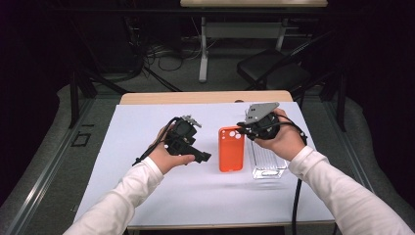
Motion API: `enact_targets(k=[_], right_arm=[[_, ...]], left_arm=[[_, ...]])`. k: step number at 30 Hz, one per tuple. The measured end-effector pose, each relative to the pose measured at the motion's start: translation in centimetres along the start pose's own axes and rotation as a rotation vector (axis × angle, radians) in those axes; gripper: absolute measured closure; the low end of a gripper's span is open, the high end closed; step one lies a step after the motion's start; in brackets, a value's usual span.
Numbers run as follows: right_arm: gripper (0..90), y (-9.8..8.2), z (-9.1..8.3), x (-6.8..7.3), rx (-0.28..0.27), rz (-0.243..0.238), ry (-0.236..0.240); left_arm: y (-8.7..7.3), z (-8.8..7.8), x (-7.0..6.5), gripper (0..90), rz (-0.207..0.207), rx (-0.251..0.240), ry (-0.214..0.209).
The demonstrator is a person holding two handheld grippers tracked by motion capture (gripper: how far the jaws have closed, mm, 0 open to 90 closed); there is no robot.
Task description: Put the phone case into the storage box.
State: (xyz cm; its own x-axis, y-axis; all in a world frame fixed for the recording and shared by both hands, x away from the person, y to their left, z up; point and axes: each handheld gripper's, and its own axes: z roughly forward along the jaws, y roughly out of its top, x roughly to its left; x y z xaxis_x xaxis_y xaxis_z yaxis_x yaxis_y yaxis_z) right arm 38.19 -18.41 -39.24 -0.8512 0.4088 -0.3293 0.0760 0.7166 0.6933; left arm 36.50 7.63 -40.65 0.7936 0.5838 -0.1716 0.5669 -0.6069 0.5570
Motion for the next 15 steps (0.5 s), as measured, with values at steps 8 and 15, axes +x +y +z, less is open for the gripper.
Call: enact_targets(k=[8,15], right_arm=[[80.4,0.2,-0.8,-0.9,-0.004,-0.011,-0.013],[80.4,0.0,-1.7,-2.1,-0.006,-0.013,-0.024]], left_arm=[[-0.1,-0.5,0.2,18.9,-0.01,-0.014,-0.007],[-0.2,-0.7,0.4,18.8,-0.022,-0.025,-0.011]])
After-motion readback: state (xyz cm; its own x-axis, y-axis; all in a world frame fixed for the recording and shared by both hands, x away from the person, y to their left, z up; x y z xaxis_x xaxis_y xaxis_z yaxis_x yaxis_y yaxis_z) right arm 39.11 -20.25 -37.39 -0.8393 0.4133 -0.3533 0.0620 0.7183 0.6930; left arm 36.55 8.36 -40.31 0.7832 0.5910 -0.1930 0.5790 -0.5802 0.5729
